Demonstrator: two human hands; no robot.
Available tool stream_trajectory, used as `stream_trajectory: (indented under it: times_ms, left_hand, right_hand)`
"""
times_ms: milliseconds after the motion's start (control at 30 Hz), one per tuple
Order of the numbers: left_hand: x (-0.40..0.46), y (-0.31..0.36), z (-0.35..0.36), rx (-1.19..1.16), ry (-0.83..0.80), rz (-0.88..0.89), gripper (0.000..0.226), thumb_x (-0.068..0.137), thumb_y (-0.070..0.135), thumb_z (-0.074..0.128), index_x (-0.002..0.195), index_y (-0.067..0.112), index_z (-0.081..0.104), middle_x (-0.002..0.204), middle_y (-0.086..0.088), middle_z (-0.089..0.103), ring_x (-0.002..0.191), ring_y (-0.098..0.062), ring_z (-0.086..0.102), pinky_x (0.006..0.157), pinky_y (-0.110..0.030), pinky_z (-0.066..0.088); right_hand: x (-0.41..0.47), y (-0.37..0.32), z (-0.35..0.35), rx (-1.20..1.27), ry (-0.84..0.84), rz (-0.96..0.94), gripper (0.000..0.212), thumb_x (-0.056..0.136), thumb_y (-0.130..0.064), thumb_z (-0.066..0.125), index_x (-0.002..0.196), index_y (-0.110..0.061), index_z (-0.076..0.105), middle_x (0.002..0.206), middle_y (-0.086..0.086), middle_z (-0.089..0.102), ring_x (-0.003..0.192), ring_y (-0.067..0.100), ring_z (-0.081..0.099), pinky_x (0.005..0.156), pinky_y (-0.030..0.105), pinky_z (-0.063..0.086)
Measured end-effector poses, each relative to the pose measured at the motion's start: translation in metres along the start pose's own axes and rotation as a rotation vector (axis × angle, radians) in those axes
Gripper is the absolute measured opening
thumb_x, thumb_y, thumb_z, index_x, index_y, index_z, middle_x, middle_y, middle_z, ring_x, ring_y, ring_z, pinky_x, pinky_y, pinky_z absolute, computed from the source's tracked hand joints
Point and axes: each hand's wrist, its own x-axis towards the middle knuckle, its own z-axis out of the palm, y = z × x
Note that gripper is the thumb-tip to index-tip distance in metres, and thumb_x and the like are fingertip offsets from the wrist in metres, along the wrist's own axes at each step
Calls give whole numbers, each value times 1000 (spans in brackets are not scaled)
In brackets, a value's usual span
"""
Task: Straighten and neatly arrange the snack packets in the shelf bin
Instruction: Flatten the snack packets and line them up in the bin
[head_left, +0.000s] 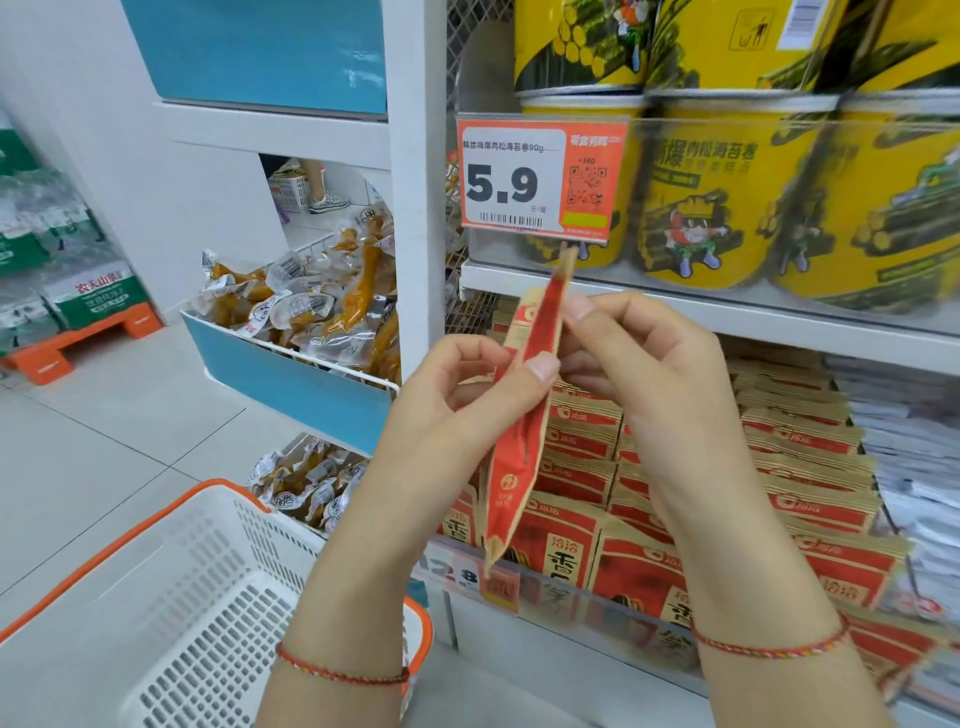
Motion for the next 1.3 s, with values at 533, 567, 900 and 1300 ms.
stream_trajectory:
  times_ms: [533,567,900,1300]
  left_hand:
    - [9,0,-20,-286,507,-50,53,84,45,68,120,8,58,83,6,65,81,-6,66,79,-29,51]
    - [9,0,-20,-285,516,-52,51,83,45,68,119,9,58,85,6,65,77,-4,66,76,-26,50]
    - [8,2,-21,-263,540,-22,39,82,43,68,107,15,59,86,9,65,65,6,64,64,-17,51]
    - [5,3,-17,-116,661,79,46,70,56,72,99,26,51,76,22,66,62,10,61,62,-15,46]
  right_hand:
    - [-9,0,1,-357,-514,153,36,66,-52,67,76,-18,72,76,1,73,77,21,70,80,39,56]
    - [-9,0,3,-352,-513,156,34,67,-49,68,76,-17,72,75,2,72,77,21,70,80,38,56]
    - [-11,1,5,-319,-491,111,11,84,-18,68,76,-14,74,74,1,72,69,12,70,71,22,56]
    - [-7,9,3,-406,-455,72,37,63,-51,72,95,-33,69,94,-16,71,84,0,67,79,22,55]
